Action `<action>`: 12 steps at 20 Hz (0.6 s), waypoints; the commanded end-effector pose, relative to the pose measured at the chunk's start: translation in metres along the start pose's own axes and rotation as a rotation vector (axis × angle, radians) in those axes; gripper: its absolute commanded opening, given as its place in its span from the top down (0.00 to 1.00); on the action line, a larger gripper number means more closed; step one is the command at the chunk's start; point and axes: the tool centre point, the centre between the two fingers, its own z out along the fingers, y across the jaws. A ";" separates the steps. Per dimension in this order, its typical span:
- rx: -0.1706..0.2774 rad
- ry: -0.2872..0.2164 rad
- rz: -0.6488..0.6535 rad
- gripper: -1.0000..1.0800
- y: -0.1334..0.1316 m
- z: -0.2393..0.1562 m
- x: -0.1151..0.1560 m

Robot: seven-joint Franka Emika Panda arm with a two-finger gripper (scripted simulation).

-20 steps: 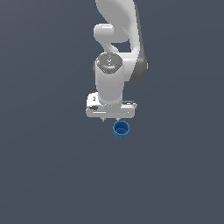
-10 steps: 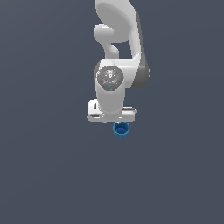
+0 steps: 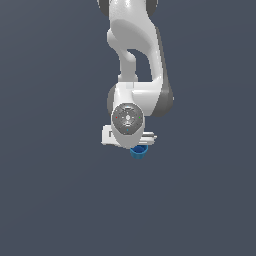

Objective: Pick up the object and move it to a goal position.

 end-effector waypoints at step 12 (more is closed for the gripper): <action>-0.002 -0.268 -0.010 0.38 -0.006 0.034 0.005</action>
